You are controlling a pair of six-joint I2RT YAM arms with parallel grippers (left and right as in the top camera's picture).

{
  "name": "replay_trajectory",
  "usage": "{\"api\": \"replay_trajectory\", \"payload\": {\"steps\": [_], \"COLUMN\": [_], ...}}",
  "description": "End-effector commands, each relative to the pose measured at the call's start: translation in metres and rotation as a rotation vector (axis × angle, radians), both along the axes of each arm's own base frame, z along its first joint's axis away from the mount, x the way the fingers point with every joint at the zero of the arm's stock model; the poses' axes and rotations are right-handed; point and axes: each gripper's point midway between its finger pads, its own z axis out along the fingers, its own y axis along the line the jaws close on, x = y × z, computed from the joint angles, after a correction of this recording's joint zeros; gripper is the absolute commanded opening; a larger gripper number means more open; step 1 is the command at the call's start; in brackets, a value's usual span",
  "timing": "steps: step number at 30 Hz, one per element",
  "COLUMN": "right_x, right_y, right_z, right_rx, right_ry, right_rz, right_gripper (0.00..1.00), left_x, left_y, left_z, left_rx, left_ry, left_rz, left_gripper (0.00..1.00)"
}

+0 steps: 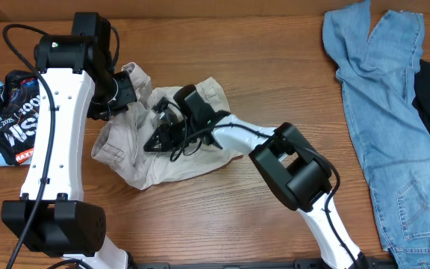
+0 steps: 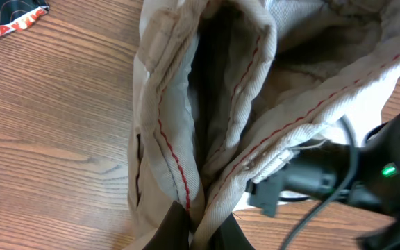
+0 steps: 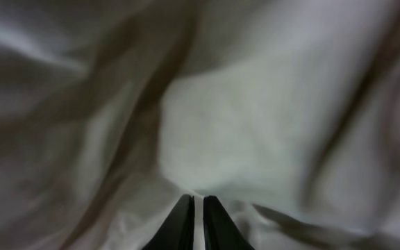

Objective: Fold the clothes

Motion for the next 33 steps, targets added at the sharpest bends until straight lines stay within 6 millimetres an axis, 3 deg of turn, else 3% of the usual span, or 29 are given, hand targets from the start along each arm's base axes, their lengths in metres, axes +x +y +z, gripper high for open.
{"api": "replay_trajectory", "payload": {"steps": [1, 3, 6, 10, 11, 12, 15, 19, 21, 24, 27, 29, 33], "right_x": [0.039, 0.058, 0.08, 0.1, 0.103, 0.107, 0.108, 0.107, 0.105, 0.103, 0.101, 0.099, 0.097], "right_y": [-0.025, -0.054, -0.097, -0.172, -0.193, -0.227, -0.271, -0.32, -0.337, -0.352, -0.356, -0.356, -0.359], "right_z": [0.062, 0.081, 0.095, 0.112, 0.117, 0.128, 0.148, 0.166, 0.17, 0.171, 0.169, 0.168, 0.165], "right_rx": [0.068, 0.009, -0.107, -0.289, -0.33, -0.384, -0.417, -0.448, -0.462, -0.477, -0.483, -0.489, -0.515], "right_ry": [-0.107, -0.163, -0.231, -0.305, -0.321, -0.342, -0.358, -0.365, -0.369, -0.348, -0.335, -0.343, -0.331], "right_rz": [-0.033, -0.102, -0.196, -0.313, -0.338, -0.379, -0.436, -0.508, -0.523, -0.551, -0.553, -0.536, -0.536], "right_gripper": [0.09, 0.09, 0.11, 0.11, 0.11, 0.11, 0.11, 0.11, 0.11, 0.11, 0.11, 0.11, 0.11], "left_x": [0.002, 0.005, 0.009, 0.014, 0.017, 0.021, 0.03, 0.043, 0.05, 0.06, 0.067, 0.066, 0.061], "left_y": [-0.009, -0.015, -0.025, -0.038, -0.043, -0.05, -0.065, -0.096, -0.115, -0.167, -0.216, -0.23, -0.226], "left_z": [0.011, 0.012, 0.014, 0.015, 0.014, 0.012, 0.002, -0.025, -0.042, -0.064, -0.072, -0.072, -0.058], "left_rx": [-0.039, -0.073, -0.113, -0.106, -0.105, -0.092, -0.079, -0.09, -0.101, -0.231, -0.368, -0.405, -0.406], "left_ry": [-0.037, -0.05, -0.066, -0.09, -0.098, -0.11, -0.114, -0.08, -0.065, -0.055, -0.077, -0.084, -0.093], "left_rz": [0.005, 0.002, 0.0, -0.026, -0.029, -0.021, -0.026, -0.048, -0.067, -0.149, -0.259, -0.29, -0.334], "left_gripper": [0.04, 0.04, 0.04, 0.04, 0.04, 0.04, 0.04, 0.04, 0.06, 0.07, 0.2, 0.38, 0.49]}}
